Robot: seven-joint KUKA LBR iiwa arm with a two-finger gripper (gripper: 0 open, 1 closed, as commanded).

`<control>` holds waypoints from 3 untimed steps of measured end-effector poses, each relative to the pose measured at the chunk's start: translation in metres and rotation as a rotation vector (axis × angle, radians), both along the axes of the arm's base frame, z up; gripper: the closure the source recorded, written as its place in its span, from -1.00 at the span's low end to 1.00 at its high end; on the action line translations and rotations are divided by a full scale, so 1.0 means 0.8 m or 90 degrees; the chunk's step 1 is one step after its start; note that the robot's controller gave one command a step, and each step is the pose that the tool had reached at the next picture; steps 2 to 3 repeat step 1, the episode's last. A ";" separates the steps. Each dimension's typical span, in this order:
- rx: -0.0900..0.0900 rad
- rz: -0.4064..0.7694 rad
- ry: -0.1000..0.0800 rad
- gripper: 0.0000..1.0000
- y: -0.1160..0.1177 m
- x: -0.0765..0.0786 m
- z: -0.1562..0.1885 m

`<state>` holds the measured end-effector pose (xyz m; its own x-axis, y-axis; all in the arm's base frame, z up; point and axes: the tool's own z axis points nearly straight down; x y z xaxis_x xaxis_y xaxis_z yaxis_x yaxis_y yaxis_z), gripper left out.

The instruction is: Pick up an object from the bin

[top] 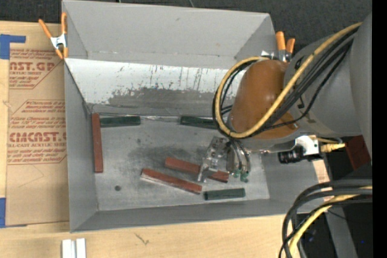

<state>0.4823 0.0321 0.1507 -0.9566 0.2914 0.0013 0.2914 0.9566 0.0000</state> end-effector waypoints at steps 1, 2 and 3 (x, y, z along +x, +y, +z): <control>0.000 0.000 -0.002 1.00 0.000 0.001 0.014; 0.000 0.000 -0.002 1.00 0.000 0.001 0.014; 0.000 0.000 -0.002 1.00 0.000 0.001 0.014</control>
Offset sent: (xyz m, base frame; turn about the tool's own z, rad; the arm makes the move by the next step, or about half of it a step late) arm 0.0001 -0.0001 0.0098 0.0000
